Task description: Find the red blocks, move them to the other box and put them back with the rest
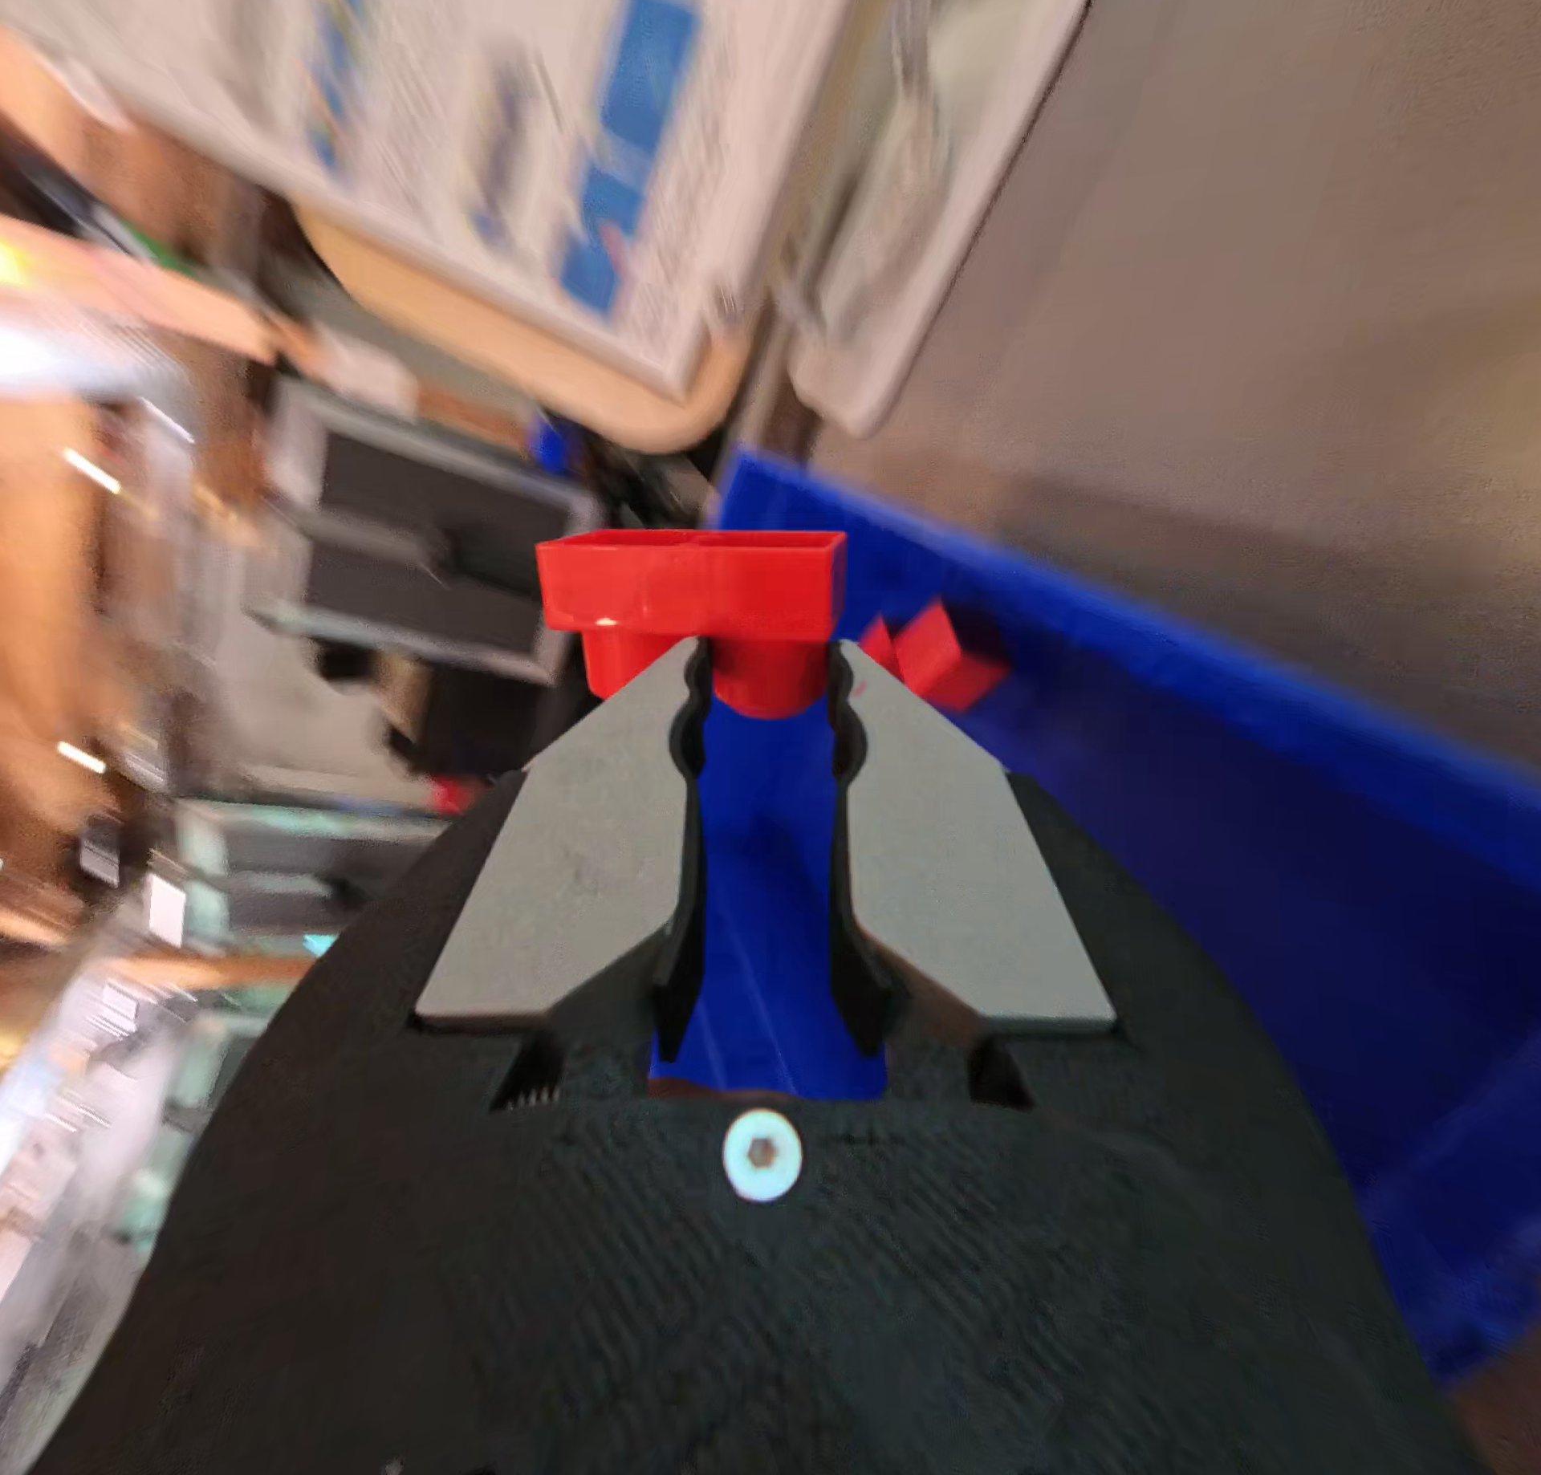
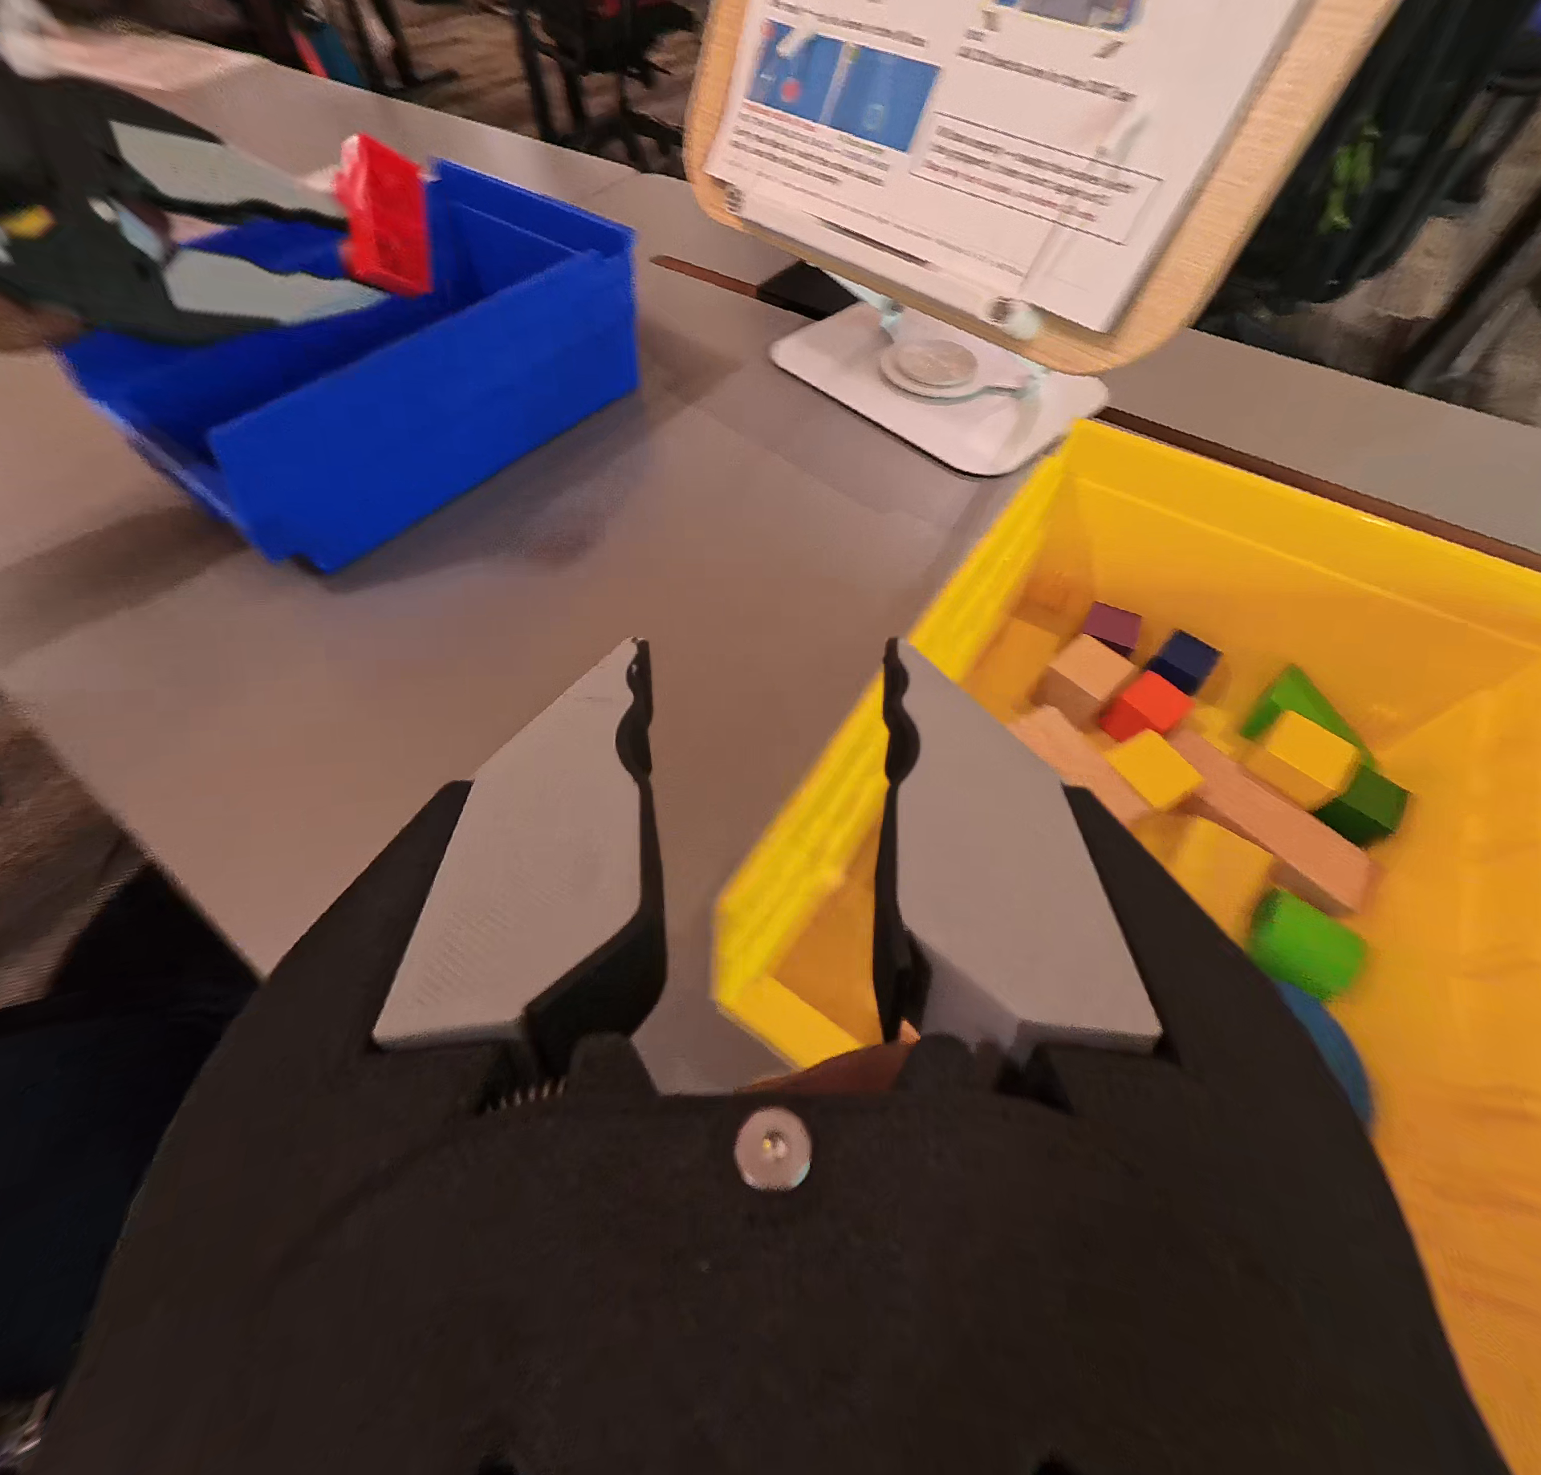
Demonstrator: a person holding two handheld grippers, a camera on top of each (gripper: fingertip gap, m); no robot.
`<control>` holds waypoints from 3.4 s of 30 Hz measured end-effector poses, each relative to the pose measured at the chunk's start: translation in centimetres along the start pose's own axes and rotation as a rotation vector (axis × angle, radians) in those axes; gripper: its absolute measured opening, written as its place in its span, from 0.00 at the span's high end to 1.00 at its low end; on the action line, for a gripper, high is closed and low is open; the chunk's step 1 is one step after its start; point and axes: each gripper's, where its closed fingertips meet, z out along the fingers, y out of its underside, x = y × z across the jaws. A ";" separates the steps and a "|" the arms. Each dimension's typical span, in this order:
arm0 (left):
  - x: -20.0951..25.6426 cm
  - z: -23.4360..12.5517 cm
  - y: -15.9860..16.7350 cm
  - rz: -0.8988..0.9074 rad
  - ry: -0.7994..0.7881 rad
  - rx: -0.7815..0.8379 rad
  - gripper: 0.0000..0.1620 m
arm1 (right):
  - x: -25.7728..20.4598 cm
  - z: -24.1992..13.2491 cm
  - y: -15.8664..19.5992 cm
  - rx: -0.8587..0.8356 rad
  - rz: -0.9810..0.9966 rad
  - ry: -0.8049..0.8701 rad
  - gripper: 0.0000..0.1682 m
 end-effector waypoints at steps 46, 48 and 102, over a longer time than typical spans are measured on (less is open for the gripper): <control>2.1 -8.5 -2.3 -0.744 0.205 0.103 0.97 | 9.1 -3.9 0.6 0.095 0.199 0.226 0.66; 1.1 -7.9 -1.5 -0.774 0.204 0.104 0.97 | 8.5 -4.1 0.2 0.099 0.169 0.235 0.66; 10.4 -13.4 -21.5 -0.276 0.301 0.611 0.88 | -10.0 0.5 -2.4 0.067 0.010 -0.341 0.81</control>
